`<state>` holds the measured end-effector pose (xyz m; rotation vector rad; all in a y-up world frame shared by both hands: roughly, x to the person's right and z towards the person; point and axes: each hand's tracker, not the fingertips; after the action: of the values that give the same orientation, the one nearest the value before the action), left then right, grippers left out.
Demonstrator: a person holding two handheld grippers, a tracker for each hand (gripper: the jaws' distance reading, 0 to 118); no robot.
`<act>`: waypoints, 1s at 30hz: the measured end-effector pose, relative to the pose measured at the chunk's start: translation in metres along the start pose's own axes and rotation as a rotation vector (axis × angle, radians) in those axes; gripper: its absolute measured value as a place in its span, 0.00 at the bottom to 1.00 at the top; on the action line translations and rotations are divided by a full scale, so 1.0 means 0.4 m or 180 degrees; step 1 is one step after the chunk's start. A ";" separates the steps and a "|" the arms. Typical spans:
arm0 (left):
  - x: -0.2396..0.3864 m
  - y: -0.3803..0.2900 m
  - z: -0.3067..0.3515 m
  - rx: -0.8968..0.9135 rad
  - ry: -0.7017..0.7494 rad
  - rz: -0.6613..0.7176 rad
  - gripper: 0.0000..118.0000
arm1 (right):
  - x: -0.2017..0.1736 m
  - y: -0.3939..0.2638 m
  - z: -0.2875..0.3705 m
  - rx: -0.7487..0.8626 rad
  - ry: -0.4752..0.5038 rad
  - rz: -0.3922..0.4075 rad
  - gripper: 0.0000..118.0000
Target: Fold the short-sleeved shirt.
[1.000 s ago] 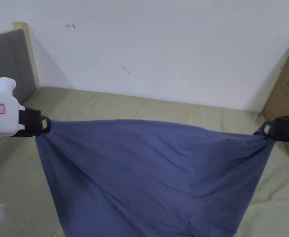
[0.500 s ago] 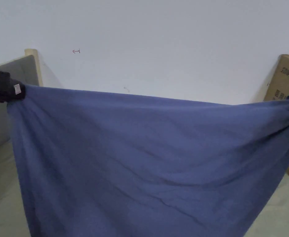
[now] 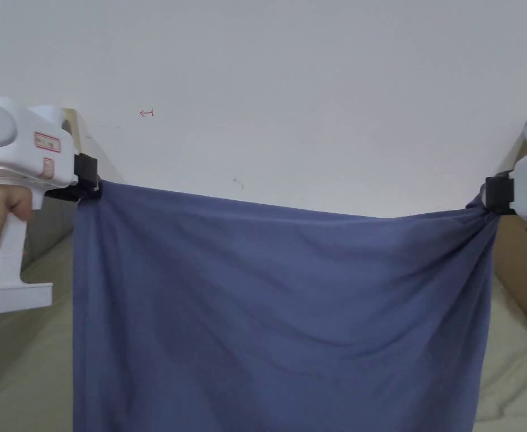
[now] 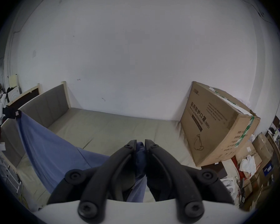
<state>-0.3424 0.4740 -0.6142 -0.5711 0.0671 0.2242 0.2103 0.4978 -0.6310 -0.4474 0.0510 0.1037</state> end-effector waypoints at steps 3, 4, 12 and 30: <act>0.007 0.049 -0.103 -0.0026 0.0023 0.0111 0.01 | -0.009 0.018 -0.107 -0.0029 -0.0165 0.0001 0.08; 0.015 0.063 -0.130 0.0000 0.0033 0.0097 0.01 | -0.010 0.027 -0.136 -0.0022 -0.0218 -0.0030 0.08; 0.066 0.202 -0.277 0.0193 0.0058 0.0121 0.01 | -0.004 0.144 -0.281 0.0292 -0.0507 -0.0301 0.08; -0.098 -0.168 -0.266 0.0077 -0.0130 0.0021 0.01 | -0.038 -0.198 -0.200 0.0164 -0.0093 -0.0225 0.08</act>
<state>-0.3655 0.3540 -0.6631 -0.5421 0.0321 0.2409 0.2019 0.3906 -0.6680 -0.3956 0.0091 0.0393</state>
